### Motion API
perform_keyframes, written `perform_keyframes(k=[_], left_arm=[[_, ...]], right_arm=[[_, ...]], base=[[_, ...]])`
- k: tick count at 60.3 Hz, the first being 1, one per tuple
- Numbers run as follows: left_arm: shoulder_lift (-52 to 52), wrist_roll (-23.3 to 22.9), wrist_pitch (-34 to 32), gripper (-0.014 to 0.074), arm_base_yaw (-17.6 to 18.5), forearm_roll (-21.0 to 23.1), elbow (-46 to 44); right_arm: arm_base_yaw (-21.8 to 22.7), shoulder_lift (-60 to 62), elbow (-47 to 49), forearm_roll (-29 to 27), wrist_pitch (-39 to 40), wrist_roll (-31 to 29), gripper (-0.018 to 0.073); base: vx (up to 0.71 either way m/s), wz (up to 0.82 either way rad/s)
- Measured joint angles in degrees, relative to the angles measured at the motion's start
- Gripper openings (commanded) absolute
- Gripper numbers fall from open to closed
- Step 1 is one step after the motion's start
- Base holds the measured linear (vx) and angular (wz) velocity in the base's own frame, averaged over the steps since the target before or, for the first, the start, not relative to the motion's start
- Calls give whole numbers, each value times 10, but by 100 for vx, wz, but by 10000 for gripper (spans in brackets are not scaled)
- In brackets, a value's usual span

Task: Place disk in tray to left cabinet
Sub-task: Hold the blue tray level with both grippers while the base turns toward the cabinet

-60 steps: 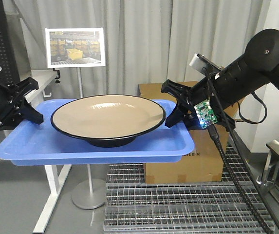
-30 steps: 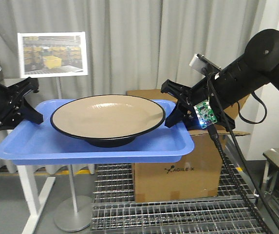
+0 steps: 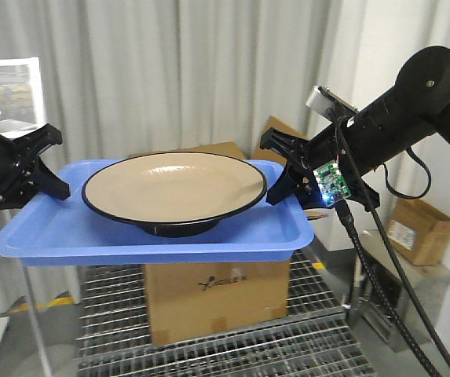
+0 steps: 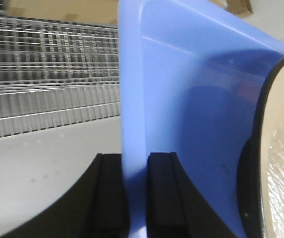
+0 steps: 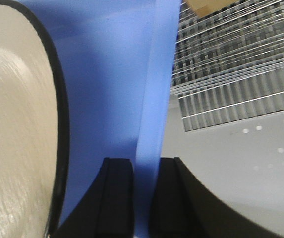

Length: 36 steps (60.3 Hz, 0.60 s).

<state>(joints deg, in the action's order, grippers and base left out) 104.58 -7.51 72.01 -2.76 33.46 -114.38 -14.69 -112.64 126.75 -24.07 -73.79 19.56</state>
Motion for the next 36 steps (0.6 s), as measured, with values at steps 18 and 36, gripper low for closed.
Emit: perform_keyframes(k=[18, 36], left_arm=[[0, 0, 0, -2, 0, 0, 0], [0, 0, 0, -2, 0, 0, 0]], right_arm=[[0, 0, 0, 1, 0, 0, -1], [0, 0, 0, 1, 0, 0, -1]], base=[[8, -40], [6, -33]])
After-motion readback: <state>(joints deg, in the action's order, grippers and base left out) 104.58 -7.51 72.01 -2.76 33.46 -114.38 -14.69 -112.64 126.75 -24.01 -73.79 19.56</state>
